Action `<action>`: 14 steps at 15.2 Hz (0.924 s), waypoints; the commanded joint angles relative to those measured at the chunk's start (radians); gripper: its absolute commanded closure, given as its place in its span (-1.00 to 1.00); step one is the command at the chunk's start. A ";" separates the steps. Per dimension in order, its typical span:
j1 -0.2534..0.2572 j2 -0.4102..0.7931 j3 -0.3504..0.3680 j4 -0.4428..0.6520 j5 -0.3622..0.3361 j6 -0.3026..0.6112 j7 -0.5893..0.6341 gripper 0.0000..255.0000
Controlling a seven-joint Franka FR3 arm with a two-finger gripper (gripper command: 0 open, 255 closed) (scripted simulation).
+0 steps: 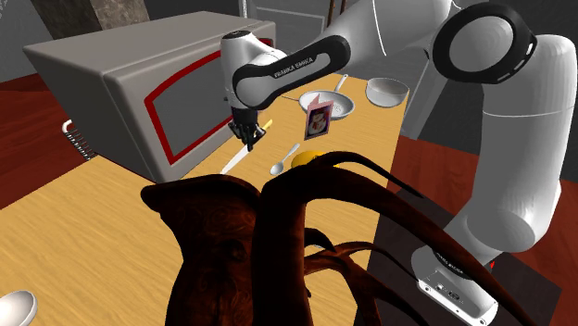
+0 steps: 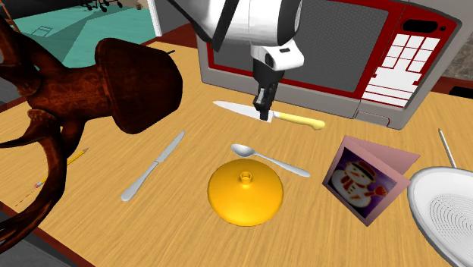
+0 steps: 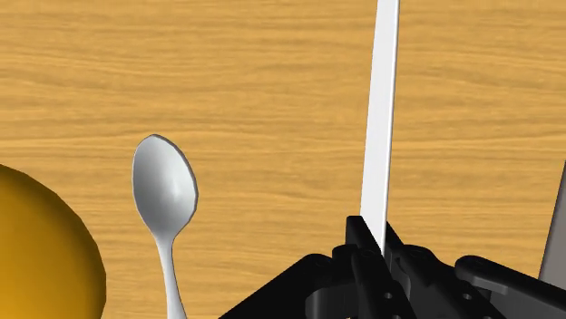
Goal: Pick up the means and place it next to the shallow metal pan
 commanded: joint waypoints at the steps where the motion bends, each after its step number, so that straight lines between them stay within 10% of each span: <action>1: -0.002 -0.011 0.003 0.014 0.007 -0.024 -0.005 1.00; 14: -0.004 -0.062 0.019 0.118 0.038 -0.173 -0.029 1.00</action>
